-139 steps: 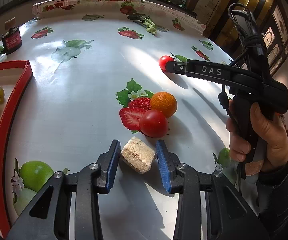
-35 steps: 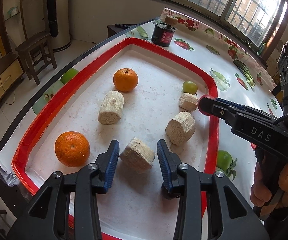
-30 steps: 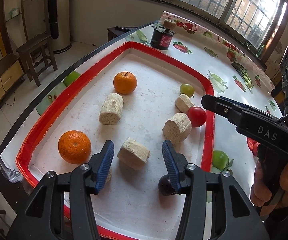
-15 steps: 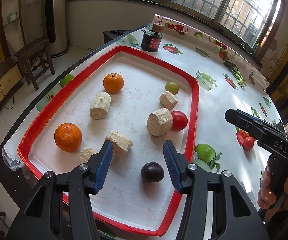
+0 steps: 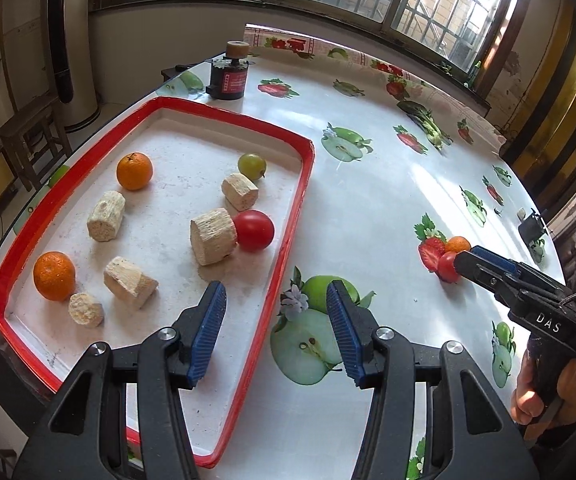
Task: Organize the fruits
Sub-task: 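Move right tool to the last orange while left tool approaches the other tomato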
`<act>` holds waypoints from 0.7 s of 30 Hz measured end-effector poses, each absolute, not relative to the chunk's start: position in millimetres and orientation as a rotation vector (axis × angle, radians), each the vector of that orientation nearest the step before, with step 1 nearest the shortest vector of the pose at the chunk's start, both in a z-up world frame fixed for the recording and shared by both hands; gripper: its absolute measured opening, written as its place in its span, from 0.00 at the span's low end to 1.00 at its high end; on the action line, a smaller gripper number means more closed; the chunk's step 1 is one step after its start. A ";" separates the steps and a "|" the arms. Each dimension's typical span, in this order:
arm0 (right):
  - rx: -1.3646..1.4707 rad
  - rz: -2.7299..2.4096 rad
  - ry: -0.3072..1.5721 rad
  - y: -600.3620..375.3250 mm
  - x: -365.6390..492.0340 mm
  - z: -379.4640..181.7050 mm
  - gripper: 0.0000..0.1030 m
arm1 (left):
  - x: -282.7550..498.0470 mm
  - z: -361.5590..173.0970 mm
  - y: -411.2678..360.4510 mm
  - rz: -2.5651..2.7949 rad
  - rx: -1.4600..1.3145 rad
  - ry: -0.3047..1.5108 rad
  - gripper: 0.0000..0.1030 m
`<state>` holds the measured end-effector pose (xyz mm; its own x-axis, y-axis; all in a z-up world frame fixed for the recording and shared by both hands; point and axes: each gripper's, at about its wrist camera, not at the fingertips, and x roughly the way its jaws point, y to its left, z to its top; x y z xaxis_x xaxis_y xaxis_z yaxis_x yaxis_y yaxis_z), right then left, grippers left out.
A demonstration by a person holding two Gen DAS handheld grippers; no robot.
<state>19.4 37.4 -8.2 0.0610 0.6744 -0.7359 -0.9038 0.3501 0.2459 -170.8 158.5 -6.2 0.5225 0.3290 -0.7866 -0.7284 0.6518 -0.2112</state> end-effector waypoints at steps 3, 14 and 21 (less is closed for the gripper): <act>-0.312 1.193 0.906 22.1 29.3 -12.5 0.53 | -159.7 -7.4 150.8 0.649 -0.563 0.795 0.49; -0.279 1.108 0.936 -10.2 60.8 -26.4 0.53 | -127.9 -17.6 127.9 0.576 -0.551 0.841 0.49; -0.226 1.075 0.946 -10.2 78.4 -27.5 0.51 | -106.5 -25.3 111.0 0.522 -0.527 0.876 0.49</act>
<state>78.4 -10.2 -27.5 0.1419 0.6468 -0.7493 -0.8257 0.4948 0.2708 -106.5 111.0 -25.3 0.5349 0.2079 -0.8190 -0.6213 0.7537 -0.2144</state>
